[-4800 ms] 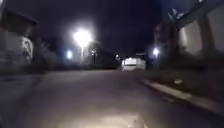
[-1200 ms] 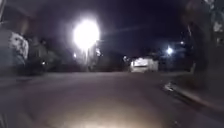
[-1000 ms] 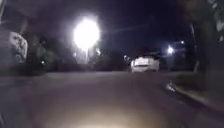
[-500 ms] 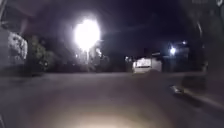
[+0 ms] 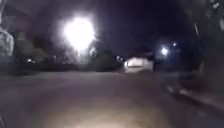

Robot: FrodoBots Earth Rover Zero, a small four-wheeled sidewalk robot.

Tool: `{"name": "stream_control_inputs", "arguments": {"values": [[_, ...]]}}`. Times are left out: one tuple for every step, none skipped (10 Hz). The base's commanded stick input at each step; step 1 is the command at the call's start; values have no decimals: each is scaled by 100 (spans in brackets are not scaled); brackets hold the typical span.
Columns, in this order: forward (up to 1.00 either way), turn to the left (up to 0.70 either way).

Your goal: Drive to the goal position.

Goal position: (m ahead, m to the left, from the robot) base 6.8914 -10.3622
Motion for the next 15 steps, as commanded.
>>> {"name": "stream_control_inputs", "arguments": {"values": [[70, 0], [70, 0], [70, 0], [70, 0], [70, 0], [70, 0], [70, 0], [70, 0], [70, 0], [70, 0], [70, 0], [70, 0], [70, 0], [70, -5], [70, -19]]}}
